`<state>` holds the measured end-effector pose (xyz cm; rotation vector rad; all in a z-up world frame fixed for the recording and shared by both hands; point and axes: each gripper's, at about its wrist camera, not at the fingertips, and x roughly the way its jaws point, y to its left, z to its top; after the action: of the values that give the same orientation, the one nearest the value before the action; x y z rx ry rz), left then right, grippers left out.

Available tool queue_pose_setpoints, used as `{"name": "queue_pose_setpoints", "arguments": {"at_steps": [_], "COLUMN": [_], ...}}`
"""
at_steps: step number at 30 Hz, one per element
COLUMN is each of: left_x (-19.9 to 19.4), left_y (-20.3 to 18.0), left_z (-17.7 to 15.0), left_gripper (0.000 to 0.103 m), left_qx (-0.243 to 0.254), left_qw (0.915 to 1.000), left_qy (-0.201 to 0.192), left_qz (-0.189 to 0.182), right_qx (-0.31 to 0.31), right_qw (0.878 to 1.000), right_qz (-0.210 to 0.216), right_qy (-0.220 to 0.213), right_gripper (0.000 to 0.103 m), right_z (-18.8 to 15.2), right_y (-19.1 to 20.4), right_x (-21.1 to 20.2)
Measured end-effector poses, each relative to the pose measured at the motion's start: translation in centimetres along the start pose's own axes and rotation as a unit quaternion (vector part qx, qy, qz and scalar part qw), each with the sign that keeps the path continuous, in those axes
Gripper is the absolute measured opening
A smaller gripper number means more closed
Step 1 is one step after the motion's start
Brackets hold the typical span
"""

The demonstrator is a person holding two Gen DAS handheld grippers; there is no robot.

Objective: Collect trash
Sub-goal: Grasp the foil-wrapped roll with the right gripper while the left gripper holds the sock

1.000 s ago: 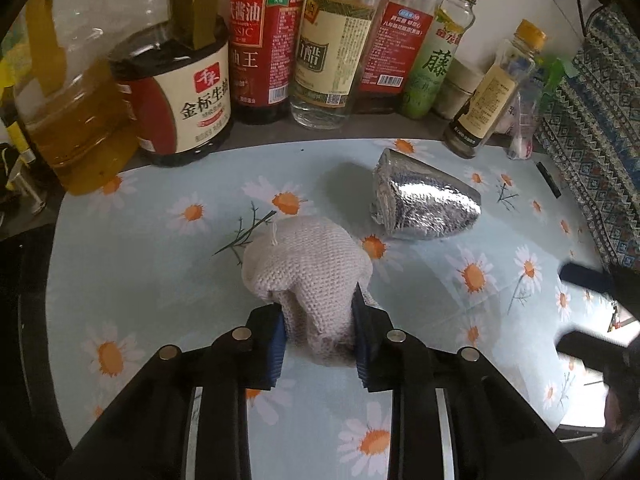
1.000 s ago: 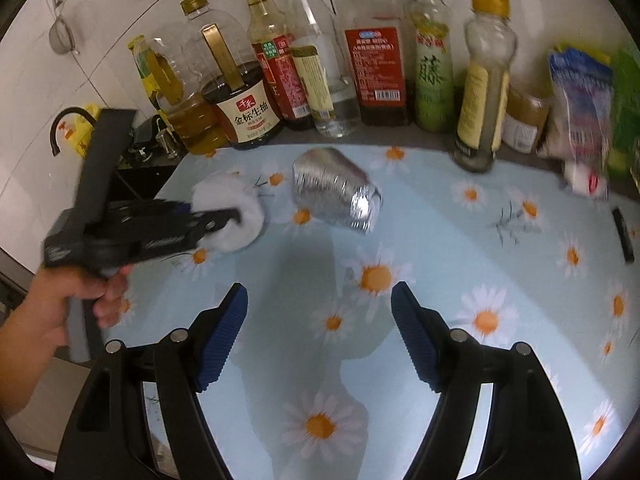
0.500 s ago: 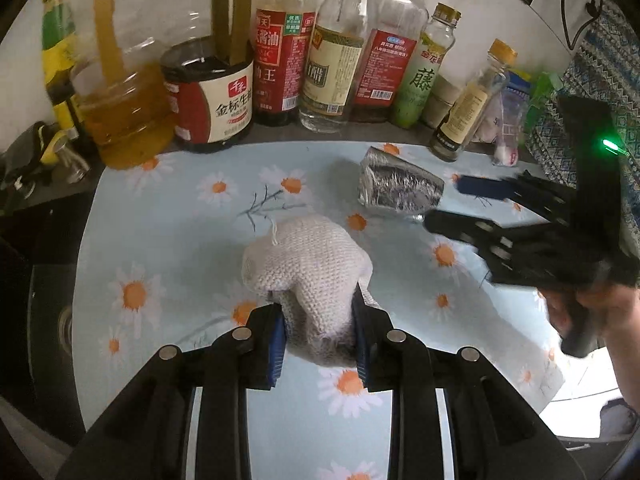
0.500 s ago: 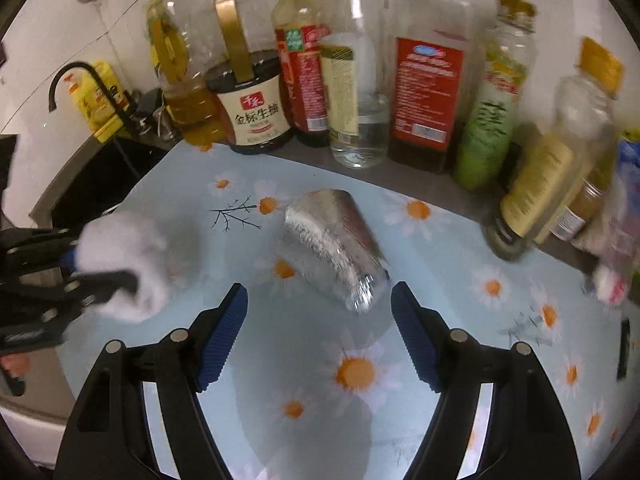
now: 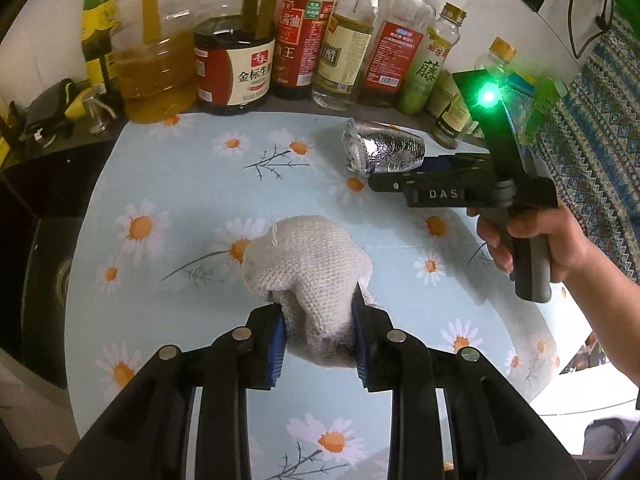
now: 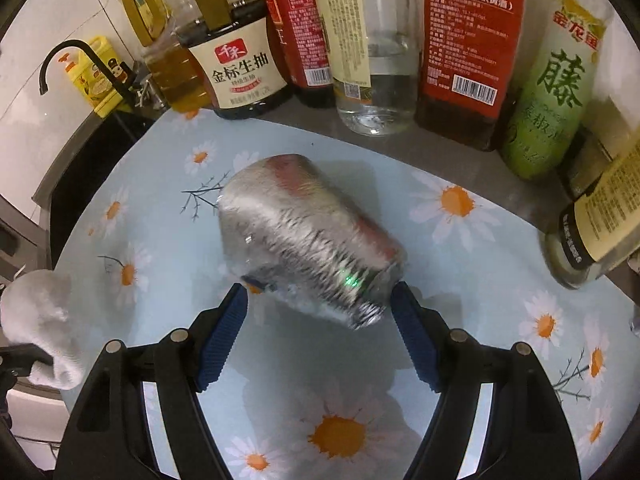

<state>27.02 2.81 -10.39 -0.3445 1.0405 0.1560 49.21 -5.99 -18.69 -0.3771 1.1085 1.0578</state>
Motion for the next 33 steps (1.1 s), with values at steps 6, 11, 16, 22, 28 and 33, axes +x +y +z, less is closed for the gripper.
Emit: {"name": "queue_pose_setpoints", "arguments": {"at_steps": [6, 11, 16, 22, 28, 33], "left_x": [-0.7, -1.2, -1.4, -1.4, -1.4, -1.5], "left_y": [-0.2, 0.0, 0.2, 0.4, 0.7, 0.6], "left_z": [-0.8, -1.2, -1.7, -2.1, -2.0, -2.0], "left_gripper": [0.026, 0.026, 0.026, 0.026, 0.026, 0.026], "left_qx": [-0.006, -0.013, -0.019, -0.026, -0.028, -0.02], "left_qw": [0.9999, 0.9998, 0.9996, 0.9994, 0.9994, 0.9997], "left_qy": [0.0, -0.003, -0.003, -0.002, -0.004, -0.008], "left_qz": [0.01, 0.016, 0.022, 0.024, 0.02, 0.013], "right_qx": [-0.026, -0.037, -0.052, -0.094, -0.098, -0.091], "right_qw": [0.999, 0.999, 0.998, 0.995, 0.994, 0.994], "right_qz": [0.025, 0.026, 0.03, 0.027, 0.029, 0.033], "right_qy": [-0.004, -0.01, -0.015, -0.029, -0.037, -0.052], "right_gripper": [0.074, 0.078, 0.078, 0.066, 0.057, 0.056], "right_z": [0.7, 1.3, 1.7, 1.5, 1.2, 0.4], "right_y": [0.0, -0.3, -0.2, 1.3, 1.9, 2.6], "right_x": [0.5, 0.6, 0.6, 0.2, -0.4, -2.2]}}
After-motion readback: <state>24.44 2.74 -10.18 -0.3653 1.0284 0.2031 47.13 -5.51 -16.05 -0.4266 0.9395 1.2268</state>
